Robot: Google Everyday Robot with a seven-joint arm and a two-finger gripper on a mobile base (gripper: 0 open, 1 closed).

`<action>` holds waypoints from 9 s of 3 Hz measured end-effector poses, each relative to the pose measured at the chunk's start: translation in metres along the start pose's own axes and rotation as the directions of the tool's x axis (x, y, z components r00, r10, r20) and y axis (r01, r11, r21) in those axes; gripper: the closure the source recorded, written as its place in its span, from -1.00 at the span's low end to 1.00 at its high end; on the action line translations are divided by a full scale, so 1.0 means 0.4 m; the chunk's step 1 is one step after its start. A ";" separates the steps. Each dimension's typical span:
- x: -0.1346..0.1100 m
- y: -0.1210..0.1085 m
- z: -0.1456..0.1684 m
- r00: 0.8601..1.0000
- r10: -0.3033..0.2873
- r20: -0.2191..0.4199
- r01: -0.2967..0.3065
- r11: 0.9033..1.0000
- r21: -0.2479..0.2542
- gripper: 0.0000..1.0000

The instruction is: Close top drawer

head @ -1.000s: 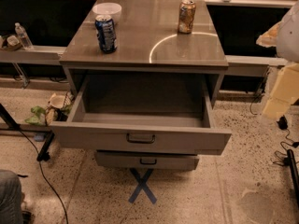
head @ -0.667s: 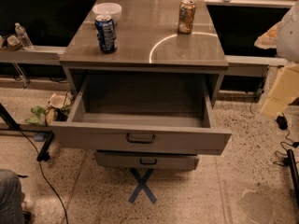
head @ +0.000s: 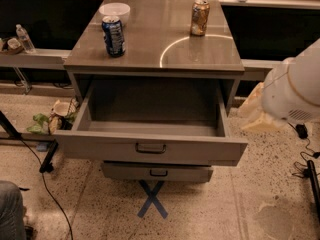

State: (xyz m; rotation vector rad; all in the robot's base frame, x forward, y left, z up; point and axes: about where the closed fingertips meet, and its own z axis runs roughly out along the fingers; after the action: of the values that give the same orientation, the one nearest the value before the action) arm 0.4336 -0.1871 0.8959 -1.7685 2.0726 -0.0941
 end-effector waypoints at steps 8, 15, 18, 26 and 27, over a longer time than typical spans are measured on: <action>-0.018 0.107 0.546 0.967 0.037 0.254 -0.075 0.987 0.141 1.00; -0.028 -0.140 0.777 0.965 -0.041 0.260 -0.069 0.915 0.398 1.00; -0.048 -0.236 0.785 0.955 -0.114 0.275 -0.033 0.878 0.477 1.00; -0.035 -0.289 0.647 0.956 -0.079 0.284 -0.056 0.897 0.439 1.00; -0.043 -0.274 0.468 0.948 -0.056 0.315 -0.086 0.903 0.420 1.00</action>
Offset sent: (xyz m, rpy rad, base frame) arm 0.0005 0.0110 -0.0594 0.0437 -0.0006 0.0048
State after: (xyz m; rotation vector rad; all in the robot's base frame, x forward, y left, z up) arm 0.6028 -0.1520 0.7639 -1.3920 1.6748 -0.2256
